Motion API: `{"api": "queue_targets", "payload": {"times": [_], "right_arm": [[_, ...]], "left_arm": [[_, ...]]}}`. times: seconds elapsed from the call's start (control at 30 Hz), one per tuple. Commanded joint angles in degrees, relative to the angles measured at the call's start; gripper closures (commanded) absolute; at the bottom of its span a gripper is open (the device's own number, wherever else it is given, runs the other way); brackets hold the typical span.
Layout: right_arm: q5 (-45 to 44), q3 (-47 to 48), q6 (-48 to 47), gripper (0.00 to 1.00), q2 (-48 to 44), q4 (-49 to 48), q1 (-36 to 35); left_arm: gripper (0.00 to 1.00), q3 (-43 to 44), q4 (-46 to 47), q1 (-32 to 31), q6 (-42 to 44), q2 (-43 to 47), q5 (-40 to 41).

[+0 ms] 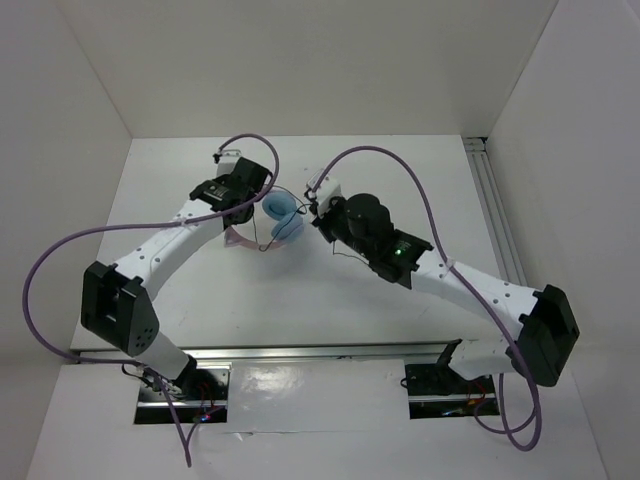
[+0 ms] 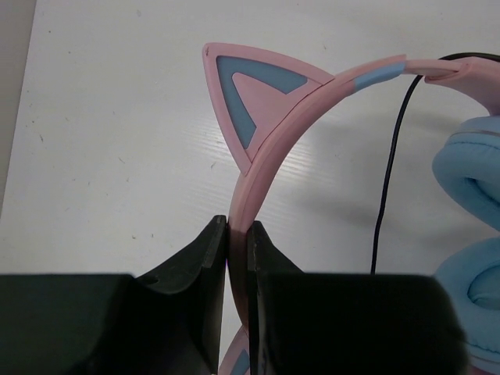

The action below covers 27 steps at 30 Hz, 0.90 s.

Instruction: Wrap the headphones

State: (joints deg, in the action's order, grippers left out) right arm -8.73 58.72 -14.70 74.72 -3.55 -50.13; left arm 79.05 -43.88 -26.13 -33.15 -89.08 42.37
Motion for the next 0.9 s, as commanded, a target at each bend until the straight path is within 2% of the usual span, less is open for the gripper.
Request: {"api": "queue_targets", "payload": {"times": [0.0, 0.07, 0.1, 0.23, 0.33, 0.57, 0.7, 0.87], "right_arm": [[3.1, 4.64, -0.95, 1.0, 1.04, -0.23, 3.71], [5.11, 5.79, -0.95, 1.0, 1.66, -0.23, 6.43], [5.82, 6.32, -0.95, 1.0, 2.27, -0.23, 7.23], [9.25, 9.74, 0.11, 1.0, 4.29, 0.48, 10.92], [11.63, 10.89, 0.11, 1.0, 5.78, 1.0, 12.59], [14.27, 14.84, 0.64, 1.0, 8.95, 2.06, 14.44], [14.97, 16.33, -1.03, 1.0, 10.45, 3.46, 16.29], [16.55, 16.87, -2.53, 1.0, 12.12, 5.3, 20.24]], "left_arm": [[1.0, -1.34, 6.69, -1.81, 4.04, 1.8, 2.02], [1.0, -3.62, 8.01, -3.05, 7.29, 3.99, 0.45], [1.0, -4.77, 10.02, -3.66, 9.13, 4.87, -4.18], [1.0, -10.4, 14.42, -5.15, 15.28, 9.88, -10.98], [1.0, -10.93, 14.96, -8.14, 17.32, 10.5, -11.52], [1.0, -11.55, 14.96, -12.62, 20.92, 9.8, -19.25], [1.0, -12.95, 15.49, -16.05, 23.38, 14.45, -19.87], [1.0, -14.0, 12.68, -16.58, 23.39, 19.37, -22.15]]}}
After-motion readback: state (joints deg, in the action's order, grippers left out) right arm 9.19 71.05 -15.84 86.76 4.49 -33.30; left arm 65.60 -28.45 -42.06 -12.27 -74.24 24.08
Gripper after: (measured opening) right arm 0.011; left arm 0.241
